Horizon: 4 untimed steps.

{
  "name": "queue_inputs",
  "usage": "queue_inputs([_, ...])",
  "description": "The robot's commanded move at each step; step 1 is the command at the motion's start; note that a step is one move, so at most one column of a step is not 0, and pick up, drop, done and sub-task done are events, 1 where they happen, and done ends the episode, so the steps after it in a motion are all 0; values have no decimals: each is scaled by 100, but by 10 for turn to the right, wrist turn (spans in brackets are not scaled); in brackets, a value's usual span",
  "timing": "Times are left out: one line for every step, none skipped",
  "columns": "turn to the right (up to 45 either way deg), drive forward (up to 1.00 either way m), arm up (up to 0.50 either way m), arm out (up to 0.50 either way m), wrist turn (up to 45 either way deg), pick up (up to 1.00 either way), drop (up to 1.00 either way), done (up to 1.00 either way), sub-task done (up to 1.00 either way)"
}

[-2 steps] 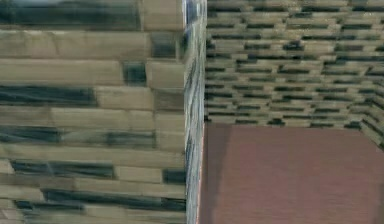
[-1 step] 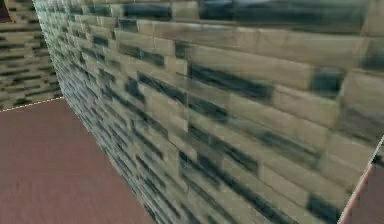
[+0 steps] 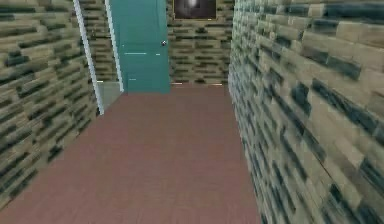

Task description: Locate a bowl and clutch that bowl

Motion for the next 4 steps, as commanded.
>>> queue_inputs([-450, 0, 0, 0, 0, 0, 0, 0, 0])
queue_inputs([-420, 0, 0, 0, 0, 0, 0, 0, 0])
queue_inputs([0, 15, 0, 0, 0, 0, 0, 0, 0])
queue_inputs([-450, 0, 0, 0, 0, 0, 0, 0, 0])
